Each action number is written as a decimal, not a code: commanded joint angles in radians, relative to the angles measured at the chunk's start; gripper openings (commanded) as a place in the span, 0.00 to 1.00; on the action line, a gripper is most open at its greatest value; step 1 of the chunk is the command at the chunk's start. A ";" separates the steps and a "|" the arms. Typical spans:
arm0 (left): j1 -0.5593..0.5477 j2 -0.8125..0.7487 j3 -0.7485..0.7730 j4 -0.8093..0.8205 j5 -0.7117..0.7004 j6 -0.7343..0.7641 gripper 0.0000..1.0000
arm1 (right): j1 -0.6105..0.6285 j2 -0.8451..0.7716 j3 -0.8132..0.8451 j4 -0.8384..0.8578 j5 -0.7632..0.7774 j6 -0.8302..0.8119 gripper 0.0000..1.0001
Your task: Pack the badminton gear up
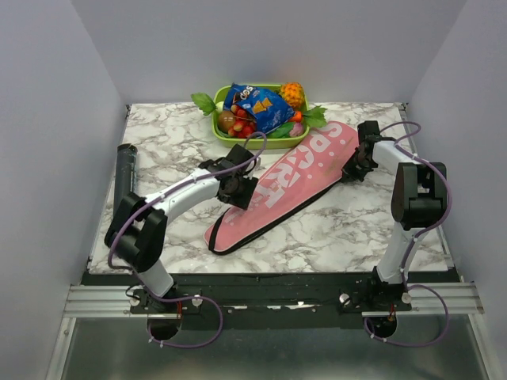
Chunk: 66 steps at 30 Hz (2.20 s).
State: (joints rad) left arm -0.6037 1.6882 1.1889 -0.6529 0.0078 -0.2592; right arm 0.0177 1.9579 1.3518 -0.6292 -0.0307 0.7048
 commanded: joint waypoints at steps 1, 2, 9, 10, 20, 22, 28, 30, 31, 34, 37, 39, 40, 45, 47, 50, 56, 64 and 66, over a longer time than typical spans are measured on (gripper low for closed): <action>-0.007 -0.114 -0.064 0.006 0.075 0.011 0.62 | 0.016 0.004 0.006 0.019 -0.035 -0.014 0.01; -0.007 -0.128 -0.075 0.004 0.077 0.012 0.62 | 0.016 0.007 0.010 0.017 -0.034 -0.018 0.01; -0.016 -0.157 -0.198 0.032 0.110 0.006 0.63 | 0.025 0.021 0.035 -0.001 -0.026 -0.025 0.01; -0.019 -0.148 -0.204 0.041 0.109 0.003 0.63 | 0.028 0.022 0.036 -0.003 -0.025 -0.027 0.01; -0.073 -0.087 -0.248 0.107 0.107 -0.006 0.65 | 0.041 0.038 0.058 -0.018 -0.017 -0.062 0.01; -0.093 -0.067 -0.261 0.114 0.083 -0.006 0.65 | 0.053 0.041 0.064 -0.024 -0.017 -0.073 0.00; -0.100 -0.007 -0.279 0.136 0.075 -0.006 0.60 | 0.131 0.026 0.040 -0.027 -0.023 -0.067 0.01; -0.100 -0.002 -0.282 0.148 0.087 -0.009 0.59 | 0.175 0.006 0.005 -0.015 -0.032 -0.062 0.01; -0.100 0.002 -0.282 0.151 0.090 -0.017 0.58 | 0.192 -0.001 -0.005 -0.014 -0.034 -0.056 0.01; -0.100 0.011 -0.273 0.156 0.097 -0.021 0.56 | 0.260 -0.037 -0.066 0.014 -0.058 -0.028 0.00; -0.100 0.011 -0.267 0.164 0.109 -0.026 0.55 | 0.336 -0.057 -0.108 0.026 -0.086 0.002 0.00; -0.100 0.011 -0.265 0.170 0.115 -0.029 0.55 | 0.405 -0.068 -0.128 0.036 -0.113 0.019 0.01; -0.100 0.014 -0.264 0.171 0.116 -0.031 0.55 | 0.431 -0.073 -0.137 0.037 -0.121 0.036 0.00; -0.100 0.013 -0.262 0.177 0.120 -0.031 0.55 | 0.586 -0.106 -0.186 0.049 -0.181 0.078 0.00; -0.100 0.010 -0.261 0.180 0.118 -0.032 0.55 | 0.625 -0.108 -0.184 0.043 -0.204 0.081 0.00; -0.097 0.002 -0.261 0.187 0.116 -0.038 0.55 | 0.688 -0.102 -0.178 0.046 -0.277 0.082 0.01; -0.090 -0.018 -0.259 0.208 0.138 -0.051 0.55 | 0.806 -0.028 -0.171 0.108 -0.477 0.120 0.01; -0.082 -0.041 -0.261 0.207 0.161 -0.043 0.55 | 0.854 -0.069 -0.168 0.096 -0.318 0.185 0.06; -0.084 -0.045 -0.261 0.203 0.155 -0.040 0.55 | 0.843 -0.117 -0.145 0.021 -0.223 0.148 0.25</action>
State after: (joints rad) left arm -0.6678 1.6138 0.9661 -0.4603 0.1596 -0.3222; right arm 0.8520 1.9179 1.1770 -0.5331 -0.3985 0.8623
